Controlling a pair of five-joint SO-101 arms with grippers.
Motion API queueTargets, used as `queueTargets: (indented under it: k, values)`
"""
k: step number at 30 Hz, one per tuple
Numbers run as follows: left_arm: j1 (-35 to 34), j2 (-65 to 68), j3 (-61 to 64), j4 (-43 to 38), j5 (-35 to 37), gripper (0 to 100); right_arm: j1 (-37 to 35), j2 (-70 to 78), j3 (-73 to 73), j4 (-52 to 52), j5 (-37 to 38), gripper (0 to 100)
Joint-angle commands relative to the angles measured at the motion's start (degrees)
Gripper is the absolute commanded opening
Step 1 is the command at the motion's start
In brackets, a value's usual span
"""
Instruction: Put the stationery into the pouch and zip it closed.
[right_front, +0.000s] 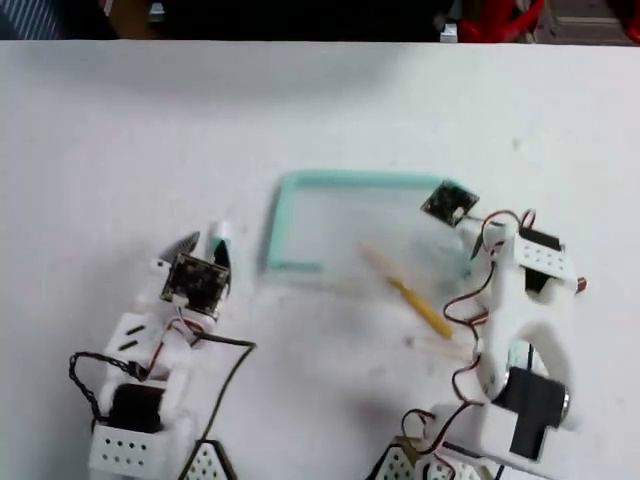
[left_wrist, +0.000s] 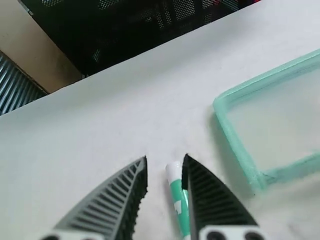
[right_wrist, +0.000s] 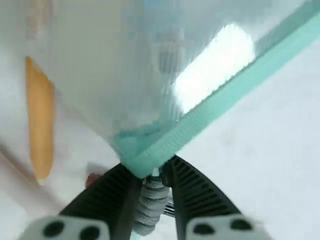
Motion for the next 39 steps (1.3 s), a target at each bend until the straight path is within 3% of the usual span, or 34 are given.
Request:
queueTargets:
  k: [1, 7, 13, 21, 29, 39]
  values:
    - [4.4, -0.7, -0.3, -0.4, 0.2, 14, -0.6, -10.3, -9.0, 3.6, -4.8, 1.7]
    - [6.5, -0.7, -4.2, 3.6, 0.3, 19, -8.7, -21.2, -22.6, 18.2, -14.2, 1.7]
    - [5.9, -0.7, -13.5, 17.8, 10.9, 31, -19.9, -24.7, -40.4, 33.2, -22.4, 1.7]
    - [4.7, -0.7, -22.1, 24.9, 10.9, 32, -29.8, -19.6, -61.2, 47.3, -29.5, 1.6]
    - [12.8, -0.7, -26.8, 25.4, 6.1, 32, -40.3, -18.2, -67.2, 48.7, -33.6, 1.6]
    - [11.3, -0.7, -28.7, 22.1, -4.4, 28, -45.8, -22.0, -65.2, 48.8, -33.1, 1.6]
